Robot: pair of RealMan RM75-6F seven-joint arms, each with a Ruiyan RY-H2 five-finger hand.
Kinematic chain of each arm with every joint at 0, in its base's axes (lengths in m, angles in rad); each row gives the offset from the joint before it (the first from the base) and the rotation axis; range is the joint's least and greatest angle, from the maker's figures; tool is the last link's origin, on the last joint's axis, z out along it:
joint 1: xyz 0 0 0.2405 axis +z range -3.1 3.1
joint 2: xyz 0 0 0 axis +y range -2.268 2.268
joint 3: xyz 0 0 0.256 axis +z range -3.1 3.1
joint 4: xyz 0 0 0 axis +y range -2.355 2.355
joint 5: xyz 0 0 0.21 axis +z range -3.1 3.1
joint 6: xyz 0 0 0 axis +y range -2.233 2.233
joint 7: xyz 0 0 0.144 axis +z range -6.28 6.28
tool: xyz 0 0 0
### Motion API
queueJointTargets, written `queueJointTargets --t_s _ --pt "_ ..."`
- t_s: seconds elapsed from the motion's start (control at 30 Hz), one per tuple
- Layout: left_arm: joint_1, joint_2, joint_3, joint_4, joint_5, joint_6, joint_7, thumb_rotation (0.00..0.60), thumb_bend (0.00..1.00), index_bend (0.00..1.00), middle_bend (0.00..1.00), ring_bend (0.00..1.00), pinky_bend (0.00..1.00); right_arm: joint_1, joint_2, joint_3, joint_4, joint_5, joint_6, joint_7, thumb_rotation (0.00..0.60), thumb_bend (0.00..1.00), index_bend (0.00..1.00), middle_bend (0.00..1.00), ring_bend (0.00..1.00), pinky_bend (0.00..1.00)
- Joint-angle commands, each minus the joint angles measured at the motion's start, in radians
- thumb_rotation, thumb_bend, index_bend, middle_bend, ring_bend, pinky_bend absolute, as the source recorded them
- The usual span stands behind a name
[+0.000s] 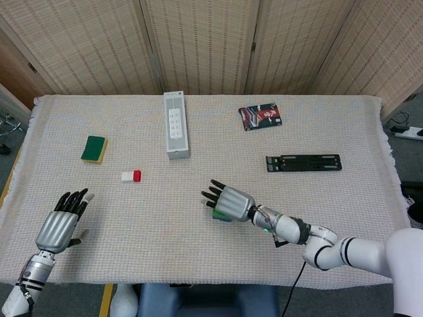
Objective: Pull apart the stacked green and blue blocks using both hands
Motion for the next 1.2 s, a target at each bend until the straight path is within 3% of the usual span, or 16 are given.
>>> queueJointTargets --t_s 0.03,0.23,0.53,0.7,0.97,1.2 --pt "0.0 0.002 0.001 0.002 0.002 0.0 -0.006 0.6 0.37 0.0 0.0 0.0 0.0 0.003 -0.006 -0.004 0.006 0.001 0.005 0.004 0.6 0.27 0.14 0.08 0.11 0.0" --pt "0.0 0.002 0.003 0.007 0.007 0.003 -0.015 0.6 0.37 0.0 0.0 0.0 0.0 0.009 -0.016 -0.012 0.019 0.0 0.019 0.018 0.6 0.27 0.29 0.1 0.12 0.0" --pt "-0.001 0.001 0.004 0.009 0.005 -0.002 -0.012 0.6 0.37 0.0 0.0 0.0 0.0 0.013 -0.019 -0.021 0.028 -0.002 0.045 0.037 0.6 0.27 0.35 0.14 0.14 0.0" --pt "0.0 0.001 0.003 0.01 0.003 0.0 -0.011 0.6 0.37 0.0 0.0 0.0 0.0 0.013 -0.029 -0.031 0.045 -0.007 0.056 0.039 0.6 0.27 0.51 0.18 0.17 0.0" --pt "0.0 0.001 0.003 0.014 0.0 -0.001 -0.012 0.6 0.37 0.0 0.0 0.0 0.0 0.018 -0.038 -0.037 0.06 -0.013 0.072 0.053 0.6 0.27 0.56 0.22 0.19 0.0" --pt "-0.001 0.0 0.003 0.017 -0.002 -0.004 -0.013 0.6 0.37 0.0 0.0 0.0 0.0 0.016 -0.054 -0.049 0.087 -0.042 0.115 0.089 0.6 0.27 0.79 0.32 0.25 0.0"
